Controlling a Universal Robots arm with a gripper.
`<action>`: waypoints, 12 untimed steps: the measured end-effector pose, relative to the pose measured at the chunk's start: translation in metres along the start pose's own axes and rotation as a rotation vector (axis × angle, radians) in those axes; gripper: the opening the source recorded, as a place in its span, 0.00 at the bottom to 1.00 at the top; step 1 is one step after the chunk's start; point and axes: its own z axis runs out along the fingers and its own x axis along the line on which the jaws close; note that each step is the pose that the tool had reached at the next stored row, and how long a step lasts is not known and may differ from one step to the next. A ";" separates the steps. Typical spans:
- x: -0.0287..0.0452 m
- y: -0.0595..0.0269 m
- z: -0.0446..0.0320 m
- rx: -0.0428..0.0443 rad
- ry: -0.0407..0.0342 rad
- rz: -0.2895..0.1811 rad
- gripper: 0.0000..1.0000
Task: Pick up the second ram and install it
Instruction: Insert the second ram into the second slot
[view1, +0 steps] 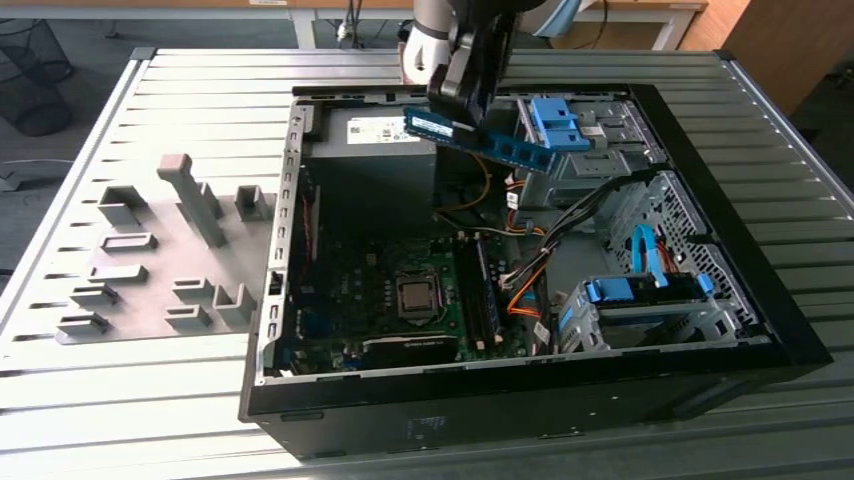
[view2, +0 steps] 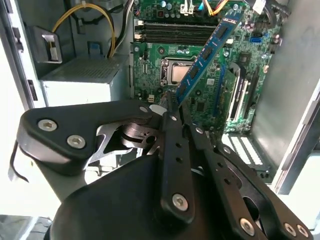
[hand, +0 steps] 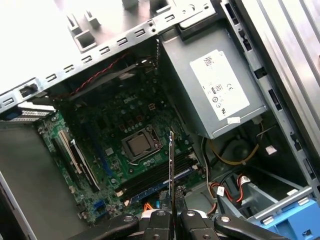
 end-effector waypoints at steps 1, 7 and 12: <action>0.0000 0.0000 0.0000 0.0004 -0.0002 0.012 0.14; 0.0000 0.0000 0.0002 0.0041 0.0004 0.104 0.14; 0.0000 0.0000 0.0005 0.0074 0.0005 0.192 0.14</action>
